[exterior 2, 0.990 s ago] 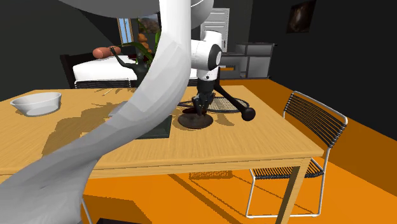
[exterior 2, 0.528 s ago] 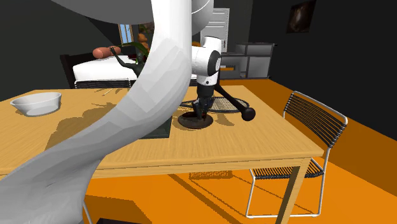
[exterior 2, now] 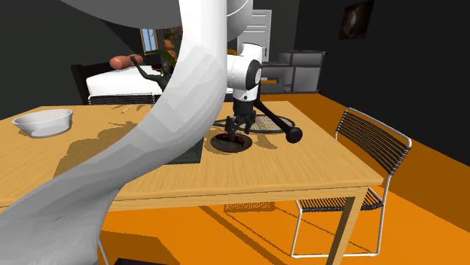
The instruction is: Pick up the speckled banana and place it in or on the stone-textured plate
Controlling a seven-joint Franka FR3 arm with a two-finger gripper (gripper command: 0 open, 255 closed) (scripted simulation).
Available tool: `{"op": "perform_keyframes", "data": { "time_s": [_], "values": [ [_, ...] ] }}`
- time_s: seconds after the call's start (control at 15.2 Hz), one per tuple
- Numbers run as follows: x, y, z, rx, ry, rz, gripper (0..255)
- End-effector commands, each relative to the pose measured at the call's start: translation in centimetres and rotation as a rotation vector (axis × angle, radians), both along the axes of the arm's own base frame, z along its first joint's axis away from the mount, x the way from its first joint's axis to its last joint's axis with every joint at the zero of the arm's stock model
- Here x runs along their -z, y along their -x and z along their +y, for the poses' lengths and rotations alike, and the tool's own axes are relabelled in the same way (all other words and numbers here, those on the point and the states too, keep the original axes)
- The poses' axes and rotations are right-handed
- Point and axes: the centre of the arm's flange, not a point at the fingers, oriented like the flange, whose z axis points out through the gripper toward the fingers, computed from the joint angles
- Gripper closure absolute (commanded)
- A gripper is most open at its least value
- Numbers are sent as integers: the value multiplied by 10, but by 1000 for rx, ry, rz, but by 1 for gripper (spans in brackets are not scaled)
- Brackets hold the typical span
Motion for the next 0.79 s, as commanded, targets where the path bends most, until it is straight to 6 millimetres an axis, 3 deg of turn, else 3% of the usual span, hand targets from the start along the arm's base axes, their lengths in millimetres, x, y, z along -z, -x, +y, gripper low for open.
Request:
{"op": "perform_keyframes", "data": {
  "time_s": [0.0, 0.26, 0.73],
  "values": [
    [0, 0, 0, 0, 0, 0, 0],
    [-50, 3, -5, 0, 0, 0, 0],
    [-50, 3, -5, 0, 0, 0, 0]
  ]
}}
